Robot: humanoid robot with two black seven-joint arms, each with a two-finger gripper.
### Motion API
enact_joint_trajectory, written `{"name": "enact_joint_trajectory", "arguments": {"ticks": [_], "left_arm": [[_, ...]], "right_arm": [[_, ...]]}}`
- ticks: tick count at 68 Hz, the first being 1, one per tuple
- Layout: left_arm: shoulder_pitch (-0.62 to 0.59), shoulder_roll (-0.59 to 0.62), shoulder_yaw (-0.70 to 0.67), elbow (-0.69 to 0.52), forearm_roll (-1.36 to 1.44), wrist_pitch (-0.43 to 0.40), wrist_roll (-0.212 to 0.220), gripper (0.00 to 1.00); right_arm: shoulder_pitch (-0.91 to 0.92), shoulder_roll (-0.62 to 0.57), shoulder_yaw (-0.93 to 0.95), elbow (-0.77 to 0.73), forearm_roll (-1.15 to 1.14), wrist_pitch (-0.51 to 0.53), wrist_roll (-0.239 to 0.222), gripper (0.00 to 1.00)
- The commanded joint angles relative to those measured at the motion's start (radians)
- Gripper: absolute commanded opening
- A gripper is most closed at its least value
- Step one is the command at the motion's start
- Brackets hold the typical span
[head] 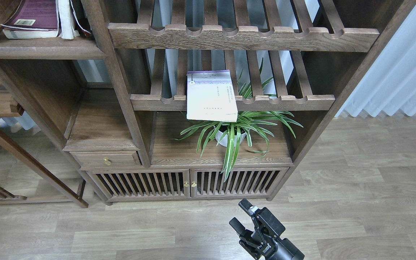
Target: Organize books on shelf
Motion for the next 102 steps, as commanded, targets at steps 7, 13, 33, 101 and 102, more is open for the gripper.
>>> {"name": "enact_joint_trajectory", "arguments": {"ticks": [7,13,33,101,102], "left_arm": [[0.173,-0.005,-0.054,-0.129,-0.002,0.0,0.001,0.41],[0.252,-0.013,-0.066,-0.15,-0.009,0.0,-0.001,0.42],[0.498,-0.109,-0.077,-0.161,-0.037,0.0,-0.004,0.48],[0.637,-0.231,-0.112,-0.05,-0.063,0.0,-0.007,0.75],[0.637,-0.231,-0.114,-0.05,-0.063,0.0,-0.007,0.75]], "right_arm": [[0.005,0.0,0.0,-0.005,0.0,0.0,0.0,0.99],[0.0,-0.005,-0.01,-0.005,0.0,0.0,0.0,0.99],[0.025,0.003,-0.01,-0.005,-0.006,0.0,-0.003,1.0],[0.719,0.129,-0.026,-0.447,-0.248,-0.147,0.078,1.0],[0.724,0.129,-0.026,-0.456,-0.248,-0.154,0.078,1.0]]}}
